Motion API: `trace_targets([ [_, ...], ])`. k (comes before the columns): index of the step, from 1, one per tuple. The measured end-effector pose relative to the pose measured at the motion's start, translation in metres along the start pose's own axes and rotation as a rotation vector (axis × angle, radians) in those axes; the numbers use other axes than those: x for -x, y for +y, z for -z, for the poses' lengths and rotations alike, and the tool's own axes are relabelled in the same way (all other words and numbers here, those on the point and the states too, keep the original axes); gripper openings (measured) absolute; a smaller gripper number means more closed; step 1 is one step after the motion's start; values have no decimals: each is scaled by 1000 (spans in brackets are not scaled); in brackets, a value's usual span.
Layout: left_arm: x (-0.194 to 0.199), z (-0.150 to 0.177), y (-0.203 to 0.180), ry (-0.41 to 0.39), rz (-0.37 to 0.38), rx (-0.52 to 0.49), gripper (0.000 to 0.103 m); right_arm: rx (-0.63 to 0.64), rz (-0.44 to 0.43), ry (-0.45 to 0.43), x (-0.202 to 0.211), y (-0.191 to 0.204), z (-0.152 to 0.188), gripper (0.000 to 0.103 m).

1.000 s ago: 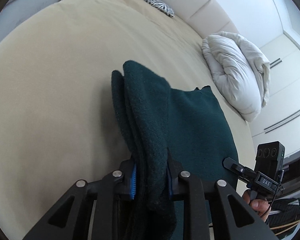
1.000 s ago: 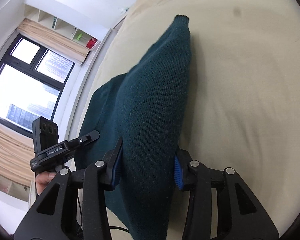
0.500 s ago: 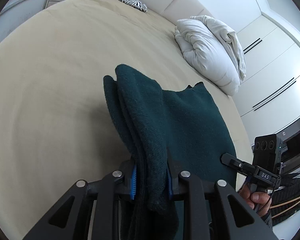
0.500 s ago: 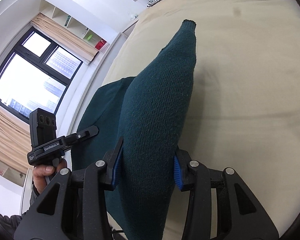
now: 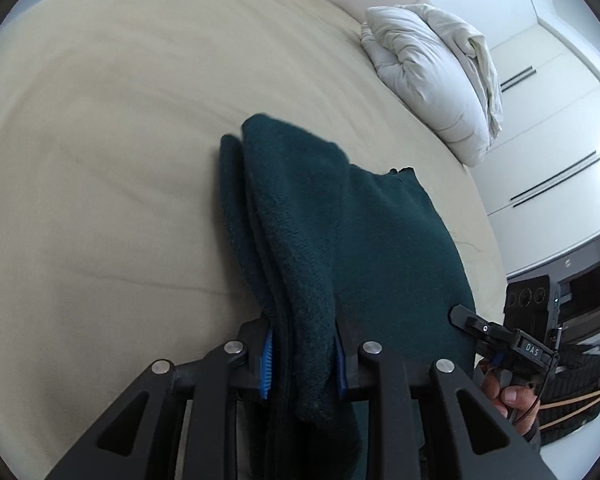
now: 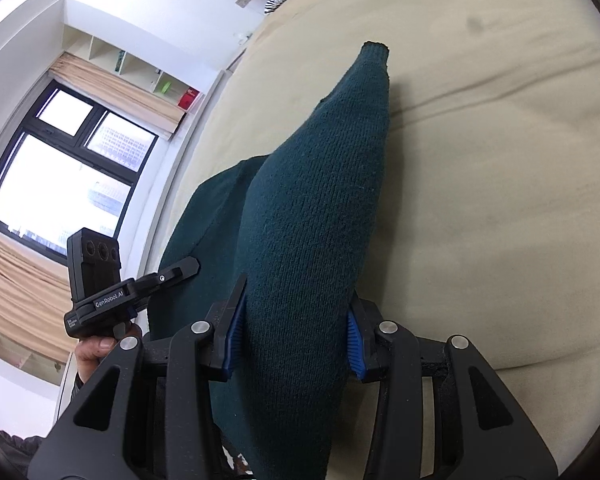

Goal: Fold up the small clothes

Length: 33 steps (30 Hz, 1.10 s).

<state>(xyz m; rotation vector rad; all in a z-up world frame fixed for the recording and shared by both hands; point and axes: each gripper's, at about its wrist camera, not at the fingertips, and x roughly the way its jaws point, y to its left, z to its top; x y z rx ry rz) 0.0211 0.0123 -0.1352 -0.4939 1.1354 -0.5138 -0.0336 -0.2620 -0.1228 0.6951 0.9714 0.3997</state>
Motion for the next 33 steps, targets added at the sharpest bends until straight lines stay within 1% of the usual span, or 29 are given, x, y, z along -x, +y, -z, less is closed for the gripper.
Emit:
trace_targets([
  [1, -1, 1, 4, 2, 12, 16, 26, -17, -9, 1, 1, -5, 4, 39],
  [3, -1, 4, 11, 8, 30, 43, 27, -9, -10, 2, -5, -7, 2, 39],
  [5, -2, 5, 13, 9, 30, 41, 28, -2, -6, 10, -10, -8, 2, 39],
  [8, -3, 8, 17, 10, 39, 46, 29, -8, -19, 22, -12, -23, 4, 40],
  [11, -4, 7, 18, 10, 51, 56, 30, -23, -56, -4, -11, -32, 11, 40],
  [17, -2, 8, 21, 8, 65, 56, 32, -18, -58, -28, -6, -33, 9, 42],
  [19, 3, 9, 17, -5, 43, 47, 34, -16, -49, -35, -3, -32, 9, 42],
  [21, 10, 9, 8, -30, -1, 24, 35, -14, -26, -40, 1, -30, 10, 45],
  [24, 36, 12, -5, -108, -74, -20, 33, -7, 30, -50, 8, -24, 12, 48],
  [26, 54, 13, -17, -167, -94, -57, 33, 7, 75, -65, 15, -18, 15, 50],
  [28, 69, 16, -35, -214, -100, -118, 33, 12, 116, -93, 27, -12, 16, 50],
  [30, 70, 19, -55, -218, -84, -184, 33, 9, 144, -138, 41, -5, 14, 50],
  [31, 66, 21, -62, -209, -75, -212, 33, 13, 138, -156, 46, -1, 13, 51],
  [33, 50, 25, -70, -181, -70, -258, 33, 32, 92, -184, 56, 8, 10, 51],
])
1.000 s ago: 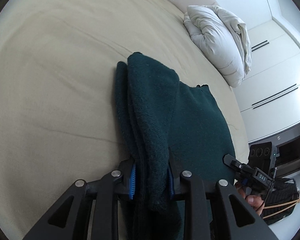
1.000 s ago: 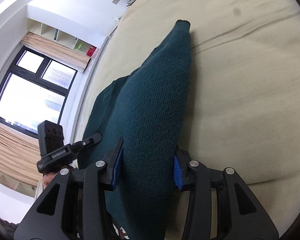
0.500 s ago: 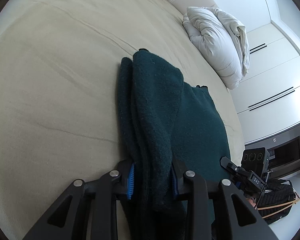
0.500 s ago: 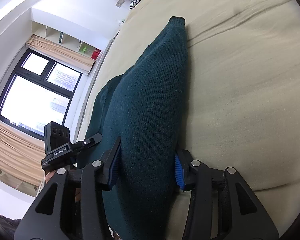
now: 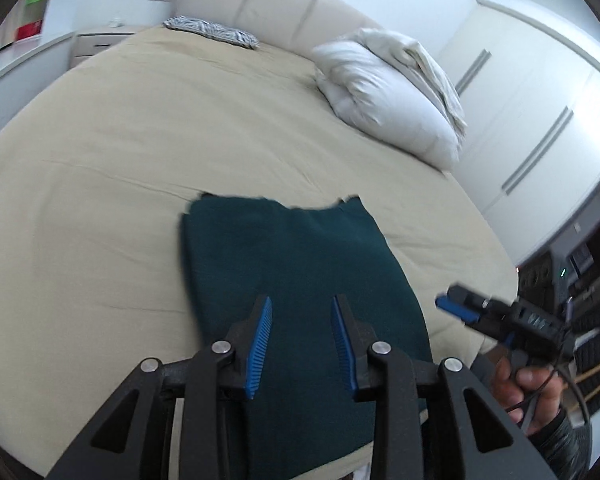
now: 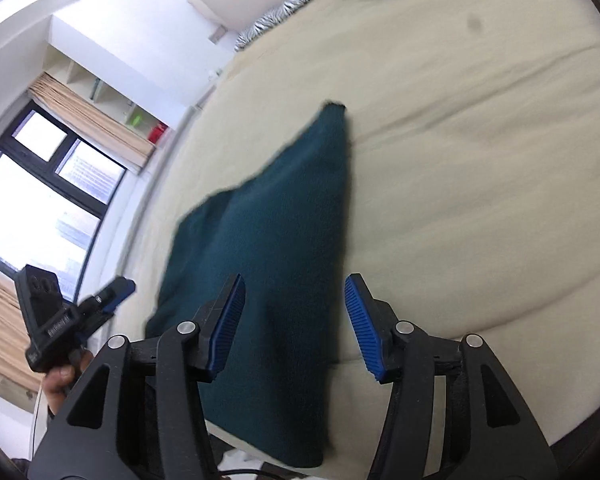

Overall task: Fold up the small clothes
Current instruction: 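Open both grippers and lift them away from the folded sweater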

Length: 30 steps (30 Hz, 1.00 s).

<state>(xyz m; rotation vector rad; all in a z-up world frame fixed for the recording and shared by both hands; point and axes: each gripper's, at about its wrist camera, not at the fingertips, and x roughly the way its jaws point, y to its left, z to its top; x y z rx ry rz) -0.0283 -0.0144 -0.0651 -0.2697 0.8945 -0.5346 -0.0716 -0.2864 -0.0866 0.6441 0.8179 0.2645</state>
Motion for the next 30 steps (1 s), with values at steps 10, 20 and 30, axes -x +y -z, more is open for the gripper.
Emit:
trace_targets([
  [10, -40, 23, 42, 102, 48, 150, 24, 11, -131, 66, -23, -3, 12, 50],
  [20, -36, 28, 51, 85, 86, 171, 21, -29, -118, 41, -7, -26, 20, 49],
  [30, 33, 13, 7, -144, -190, -57, 64, 96, 111, -112, 43, 2, 14, 51],
])
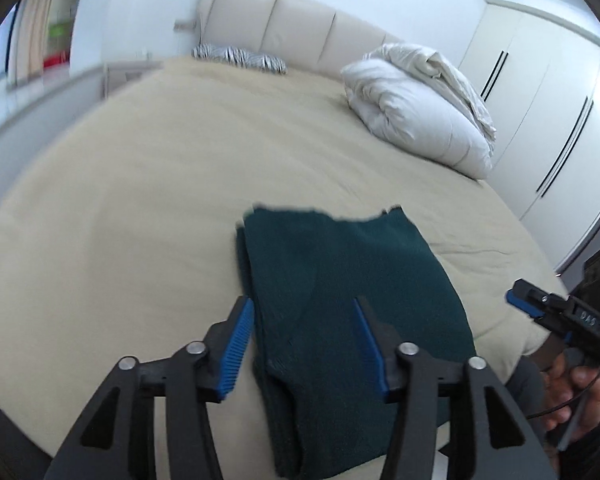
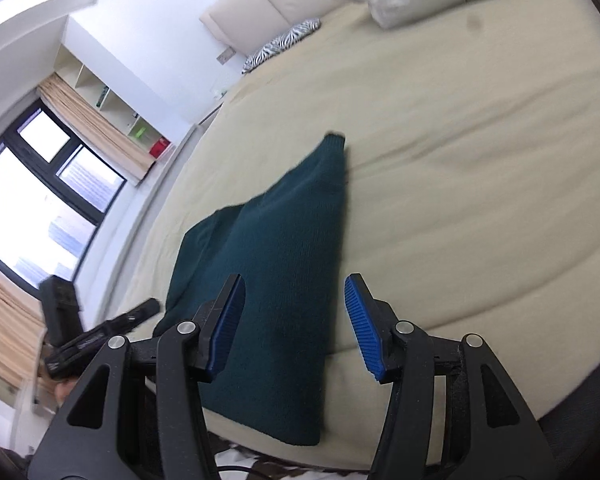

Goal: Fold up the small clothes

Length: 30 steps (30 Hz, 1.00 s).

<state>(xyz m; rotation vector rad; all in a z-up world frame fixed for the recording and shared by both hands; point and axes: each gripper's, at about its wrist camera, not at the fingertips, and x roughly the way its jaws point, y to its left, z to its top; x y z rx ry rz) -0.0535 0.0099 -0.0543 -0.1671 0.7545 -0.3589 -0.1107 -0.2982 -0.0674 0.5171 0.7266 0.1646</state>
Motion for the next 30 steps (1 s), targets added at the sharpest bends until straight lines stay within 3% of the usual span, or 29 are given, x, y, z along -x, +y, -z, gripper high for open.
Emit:
trace_targets([
  [1, 10, -3, -5, -40, -31, -27, 69, 27, 20, -18, 5, 7, -2, 51],
  [3, 30, -8, -14, -132, -104, -79, 90, 100, 72, -62, 14, 26, -6, 53],
  [5, 50, -11, -24, -233, -164, -128, 103, 162, 130, -121, 25, 44, -8, 65],
  [7, 67, -14, -32, -320, -204, -171, 103, 213, 152, -191, 38, 60, -10, 78],
  [8, 74, -16, -36, -347, -219, -188, 103, 237, 160, -225, 44, 68, -11, 81],
  [10, 85, -21, -44, -383, -264, -208, 103, 271, 190, -298, 59, 82, -11, 97],
  [14, 107, -29, -50, -434, -333, -188, 103, 299, 278, -456, 87, 106, -10, 103],
  [18, 124, -36, -47, -440, -339, -144, 103, 341, 307, -490, 104, 124, -13, 103],
  [21, 133, -37, -45, -442, -402, -108, 103, 359, 277, -475, 114, 135, -12, 103],
  [26, 112, -30, -49, -333, -445, -141, 103, 353, 268, -377, 101, 146, -16, 103],
  [30, 74, -21, -46, -181, -397, -95, 103, 326, 283, -324, 86, 145, -9, 103],
])
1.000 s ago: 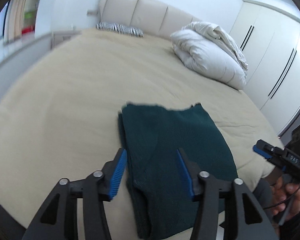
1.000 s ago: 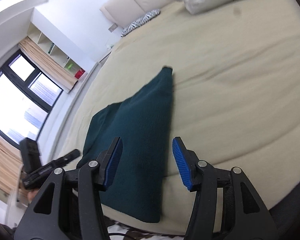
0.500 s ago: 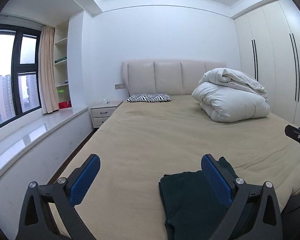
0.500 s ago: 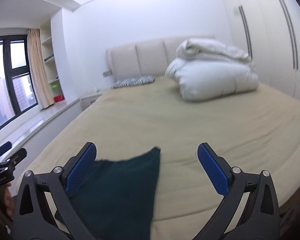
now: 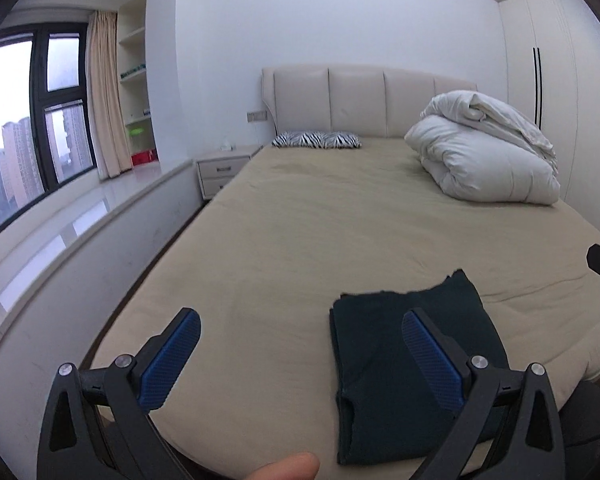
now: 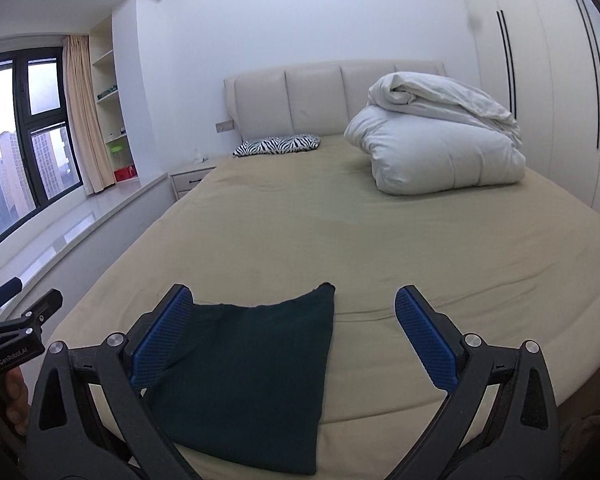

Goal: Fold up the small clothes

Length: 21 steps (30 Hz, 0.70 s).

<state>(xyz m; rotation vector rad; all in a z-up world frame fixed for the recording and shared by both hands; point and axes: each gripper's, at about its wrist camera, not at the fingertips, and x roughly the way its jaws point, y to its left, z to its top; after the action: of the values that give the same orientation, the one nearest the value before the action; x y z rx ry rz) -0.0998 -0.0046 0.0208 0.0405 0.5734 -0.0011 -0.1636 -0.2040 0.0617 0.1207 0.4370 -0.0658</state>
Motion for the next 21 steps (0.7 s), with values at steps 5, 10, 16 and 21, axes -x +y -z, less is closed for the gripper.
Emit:
trace_targets([
  [5, -39, 24, -10, 183, 44, 13, 103, 24, 44, 99, -17, 4, 17, 103],
  [10, -56, 40, -15, 250, 52, 14, 103, -18, 30, 268, -51, 4, 46, 103],
  [16, -66, 48, -11, 279, 28, 15, 103, -16, 42, 350, -73, 10, 78, 103],
  [21, -70, 53, -5, 292, 19, 12, 103, -22, 69, 394, -88, 9, 96, 103],
])
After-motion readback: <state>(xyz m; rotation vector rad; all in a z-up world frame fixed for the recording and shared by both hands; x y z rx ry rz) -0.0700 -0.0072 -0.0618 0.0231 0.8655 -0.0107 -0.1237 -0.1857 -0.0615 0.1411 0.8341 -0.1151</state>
